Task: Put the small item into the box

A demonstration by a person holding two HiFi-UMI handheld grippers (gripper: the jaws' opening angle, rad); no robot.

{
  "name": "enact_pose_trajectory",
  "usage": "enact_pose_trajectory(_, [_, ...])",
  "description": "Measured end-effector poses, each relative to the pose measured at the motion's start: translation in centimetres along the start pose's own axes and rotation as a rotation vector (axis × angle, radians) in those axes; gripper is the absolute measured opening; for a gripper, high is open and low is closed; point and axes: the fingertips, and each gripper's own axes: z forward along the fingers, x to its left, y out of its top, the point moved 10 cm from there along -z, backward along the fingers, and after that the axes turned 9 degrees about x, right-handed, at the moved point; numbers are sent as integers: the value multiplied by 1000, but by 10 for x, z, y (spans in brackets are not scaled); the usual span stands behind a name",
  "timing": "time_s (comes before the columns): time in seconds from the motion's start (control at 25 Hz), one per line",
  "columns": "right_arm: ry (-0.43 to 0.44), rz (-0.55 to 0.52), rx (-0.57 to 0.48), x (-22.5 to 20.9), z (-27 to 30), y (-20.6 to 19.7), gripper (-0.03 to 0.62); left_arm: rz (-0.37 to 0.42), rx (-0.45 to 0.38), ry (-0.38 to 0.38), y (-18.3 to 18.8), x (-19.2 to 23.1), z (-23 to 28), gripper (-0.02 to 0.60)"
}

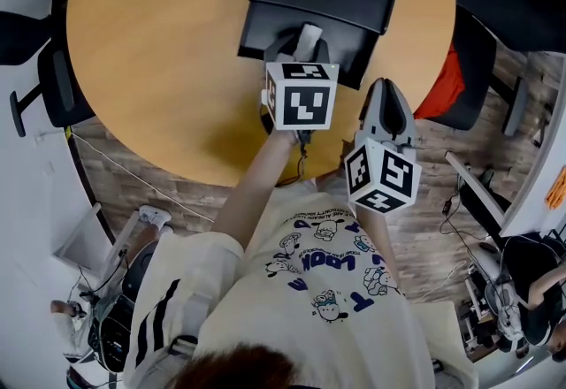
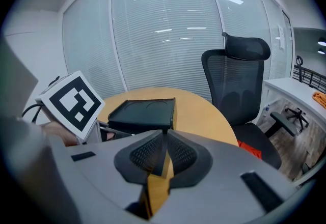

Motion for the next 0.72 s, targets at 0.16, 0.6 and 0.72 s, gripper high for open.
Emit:
enact_pose_trajectory(0.16, [17, -10, -31, 4, -7, 6, 46, -1, -77, 9, 1, -1, -17, 152])
enact_pose_trajectory(0.6, [79, -41, -130, 10, -32, 20, 46, -42, -247, 12, -12, -12, -67, 65])
enact_pose_trajectory(0.72, [98, -57, -159, 12, -41, 23, 46, -31, -286, 30, -17, -18, -82, 48])
